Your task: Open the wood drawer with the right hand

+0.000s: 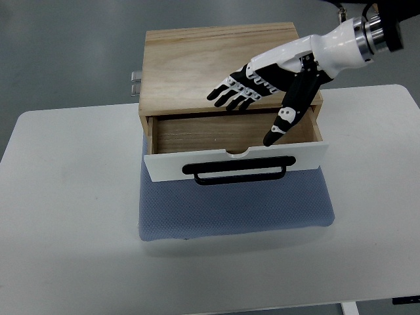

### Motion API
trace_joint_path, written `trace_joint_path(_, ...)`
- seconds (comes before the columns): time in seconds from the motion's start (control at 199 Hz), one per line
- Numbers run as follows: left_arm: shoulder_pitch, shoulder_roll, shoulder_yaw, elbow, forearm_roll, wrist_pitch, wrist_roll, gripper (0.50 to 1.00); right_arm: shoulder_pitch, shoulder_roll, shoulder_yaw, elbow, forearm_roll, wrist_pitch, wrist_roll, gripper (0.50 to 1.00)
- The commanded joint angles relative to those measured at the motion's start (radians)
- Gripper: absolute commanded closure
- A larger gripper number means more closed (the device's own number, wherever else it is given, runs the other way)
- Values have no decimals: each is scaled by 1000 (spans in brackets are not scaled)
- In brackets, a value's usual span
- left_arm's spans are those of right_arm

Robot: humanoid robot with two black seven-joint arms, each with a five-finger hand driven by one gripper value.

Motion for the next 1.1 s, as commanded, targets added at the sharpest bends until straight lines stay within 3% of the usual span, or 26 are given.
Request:
trace_joint_path(0.0, 0, 0, 0, 0, 0, 0, 0, 500, -66, -74, 86, -53, 47, 0, 0, 546)
trace_joint_path(0.276, 0, 0, 0, 0, 0, 0, 0, 500, -346, -256, 445, -170, 47, -117, -8, 548)
trace_joint_path(0.503, 0, 0, 0, 0, 0, 0, 0, 500, -630, -276, 752, -266, 26, -229, -8, 548)
trace_joint_path(0.789, 0, 0, 0, 0, 0, 0, 0, 500, -863, -177, 1008, -435, 22, -366, -3, 548)
trace_joint_path(1.095, 0, 0, 0, 0, 0, 0, 0, 500, -1054, 87, 1284, -682, -223, -355, -3, 548)
